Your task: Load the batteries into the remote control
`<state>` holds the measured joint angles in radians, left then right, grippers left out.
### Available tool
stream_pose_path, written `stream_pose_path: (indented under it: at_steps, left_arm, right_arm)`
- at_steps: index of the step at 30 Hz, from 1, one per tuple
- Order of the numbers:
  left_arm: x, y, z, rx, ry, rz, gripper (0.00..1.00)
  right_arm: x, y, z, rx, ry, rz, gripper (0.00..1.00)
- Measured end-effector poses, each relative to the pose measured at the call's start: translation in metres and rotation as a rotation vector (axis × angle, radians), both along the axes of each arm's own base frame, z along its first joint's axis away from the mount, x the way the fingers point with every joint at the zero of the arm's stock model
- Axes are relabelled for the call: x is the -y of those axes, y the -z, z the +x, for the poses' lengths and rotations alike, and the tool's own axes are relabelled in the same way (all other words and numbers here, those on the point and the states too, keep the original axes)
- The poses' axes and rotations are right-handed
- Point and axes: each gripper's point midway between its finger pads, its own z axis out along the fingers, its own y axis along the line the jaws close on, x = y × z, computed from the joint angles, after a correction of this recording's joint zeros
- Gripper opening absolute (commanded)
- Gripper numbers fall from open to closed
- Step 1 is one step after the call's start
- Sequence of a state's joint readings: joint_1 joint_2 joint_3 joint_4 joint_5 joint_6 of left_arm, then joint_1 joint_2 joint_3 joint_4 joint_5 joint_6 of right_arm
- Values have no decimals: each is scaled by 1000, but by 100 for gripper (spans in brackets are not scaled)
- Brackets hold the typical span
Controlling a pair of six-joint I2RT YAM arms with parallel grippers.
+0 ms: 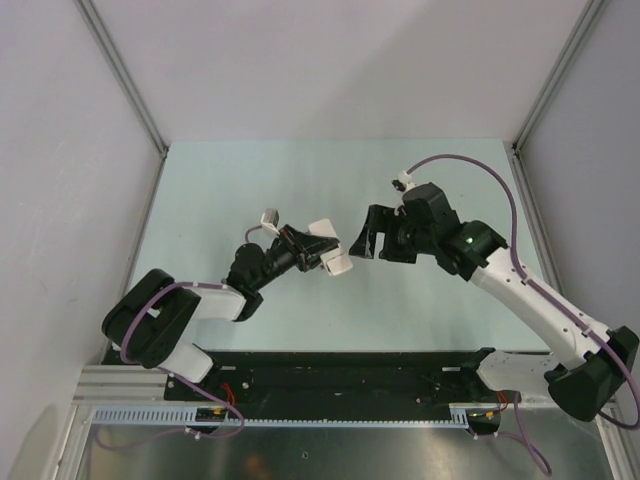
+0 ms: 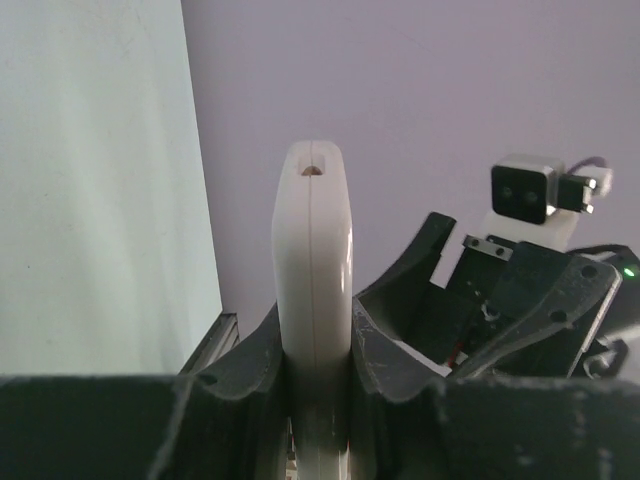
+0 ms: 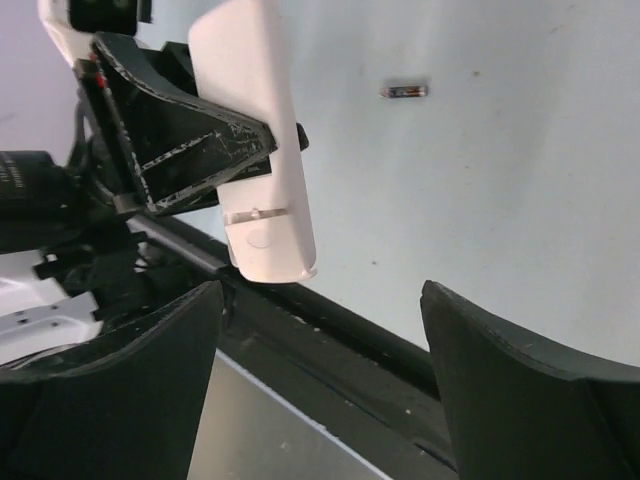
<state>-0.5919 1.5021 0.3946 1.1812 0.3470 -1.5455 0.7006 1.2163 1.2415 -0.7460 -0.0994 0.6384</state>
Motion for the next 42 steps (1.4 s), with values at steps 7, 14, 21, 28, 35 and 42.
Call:
stream_pose_path:
  at_steps: [7, 14, 21, 28, 35, 42]
  left_arm:
    - [-1, -13, -2, 29, 2, -21, 0]
    - [-3, -24, -6, 50, 7, -43, 0]
    - [-3, -26, -7, 53, 8, -46, 0]
    - [-3, -30, -8, 61, 9, -51, 0]
    - [-3, -32, -9, 68, 15, -54, 0]
    - [-3, -35, -12, 76, 25, -58, 0]
  right_arm:
    - [-2, -9, 2, -19, -36, 267, 84]
    - [-20, -1, -13, -79, -142, 407, 82]
    - [-31, -8, -18, -87, -204, 487, 80]
    - [-38, -5, -15, -96, -228, 509, 74]
    - [-44, 4, -14, -119, -238, 503, 70]
    - [-53, 9, -16, -138, -264, 508, 68]
